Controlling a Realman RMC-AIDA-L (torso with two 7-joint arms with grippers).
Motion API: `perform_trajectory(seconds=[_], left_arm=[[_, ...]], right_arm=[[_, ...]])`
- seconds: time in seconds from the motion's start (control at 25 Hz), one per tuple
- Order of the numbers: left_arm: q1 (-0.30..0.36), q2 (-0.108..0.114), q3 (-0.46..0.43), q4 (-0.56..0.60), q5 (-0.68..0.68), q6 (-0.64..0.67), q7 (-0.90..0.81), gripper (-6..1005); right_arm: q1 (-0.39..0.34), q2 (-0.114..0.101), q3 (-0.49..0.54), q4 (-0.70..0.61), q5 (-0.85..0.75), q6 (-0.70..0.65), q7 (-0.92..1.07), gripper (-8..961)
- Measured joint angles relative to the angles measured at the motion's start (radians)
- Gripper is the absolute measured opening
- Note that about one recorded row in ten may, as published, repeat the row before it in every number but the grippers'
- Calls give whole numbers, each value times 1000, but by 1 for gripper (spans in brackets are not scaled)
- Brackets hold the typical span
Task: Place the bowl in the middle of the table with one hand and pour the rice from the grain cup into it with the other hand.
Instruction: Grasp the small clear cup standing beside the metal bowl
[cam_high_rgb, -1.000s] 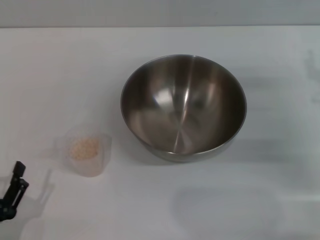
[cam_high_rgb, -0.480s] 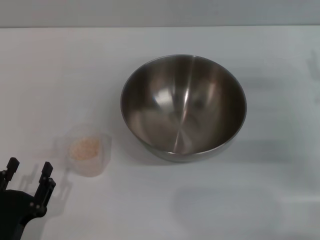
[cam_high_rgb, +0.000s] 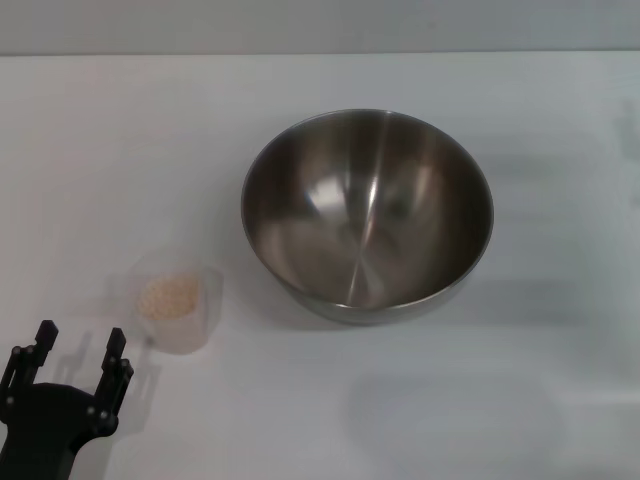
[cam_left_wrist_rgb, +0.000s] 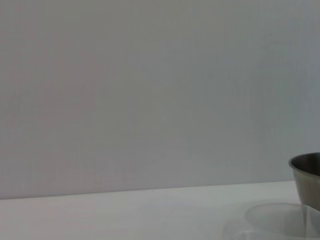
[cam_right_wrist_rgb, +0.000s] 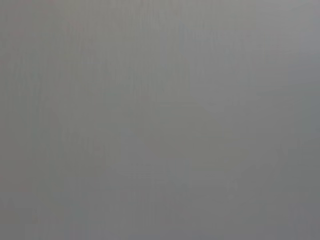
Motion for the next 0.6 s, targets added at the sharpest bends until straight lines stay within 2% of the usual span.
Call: perform_trajectory(seconds=[0.16, 0.6], left_arm=[[-25, 0, 49, -15, -81, 0, 26, 678], [-58, 0, 60, -19, -131, -8, 48, 669]], right_arm=[[-3, -1, 0, 0, 0, -1, 0, 680], [-12, -2, 0, -6, -2, -26, 0, 680]])
